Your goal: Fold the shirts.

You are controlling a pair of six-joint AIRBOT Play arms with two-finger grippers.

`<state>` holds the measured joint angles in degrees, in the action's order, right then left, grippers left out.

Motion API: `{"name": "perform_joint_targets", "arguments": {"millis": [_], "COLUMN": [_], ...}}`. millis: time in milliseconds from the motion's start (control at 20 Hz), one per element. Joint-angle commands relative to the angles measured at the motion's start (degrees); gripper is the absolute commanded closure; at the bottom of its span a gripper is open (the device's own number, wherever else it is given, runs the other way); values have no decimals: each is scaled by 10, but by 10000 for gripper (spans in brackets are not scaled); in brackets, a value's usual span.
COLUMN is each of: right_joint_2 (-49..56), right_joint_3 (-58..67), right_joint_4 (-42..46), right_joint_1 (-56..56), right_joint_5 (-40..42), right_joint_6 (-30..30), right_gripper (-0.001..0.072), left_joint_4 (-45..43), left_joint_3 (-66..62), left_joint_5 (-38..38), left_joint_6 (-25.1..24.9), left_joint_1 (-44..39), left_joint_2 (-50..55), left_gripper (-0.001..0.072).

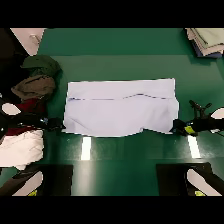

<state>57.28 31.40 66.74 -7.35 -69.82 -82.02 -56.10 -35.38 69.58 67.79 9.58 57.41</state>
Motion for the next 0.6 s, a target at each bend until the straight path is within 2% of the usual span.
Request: {"name": "perform_joint_targets", "arguments": {"millis": [0, 100, 250, 350, 550], "right_joint_2": [-83, -153, -208, -187, -60], "right_joint_3": [27, 64, 129, 162, 238], "right_joint_4": [24, 59, 64, 64, 65], "right_joint_1": [0, -9, -18, -7, 38], "right_joint_5": [-124, -201, -217, -203, -103], "right_joint_6": [-31, -50, -56, -55, -48], "right_gripper": [702, 702, 703, 703, 703], "left_joint_4": [-14, -9, 5, 10, 10], "left_joint_3": [-35, -54, -89, -105, -128], "left_joint_5": [69, 117, 149, 119, 7], "left_joint_6": [-2, 15, 45, 49, 48], "left_joint_1": [0, 0, 0, 0, 0], "left_joint_2": [-36, -94, -131, -122, -48], "left_gripper": [686, 685, 685, 685, 685]}}
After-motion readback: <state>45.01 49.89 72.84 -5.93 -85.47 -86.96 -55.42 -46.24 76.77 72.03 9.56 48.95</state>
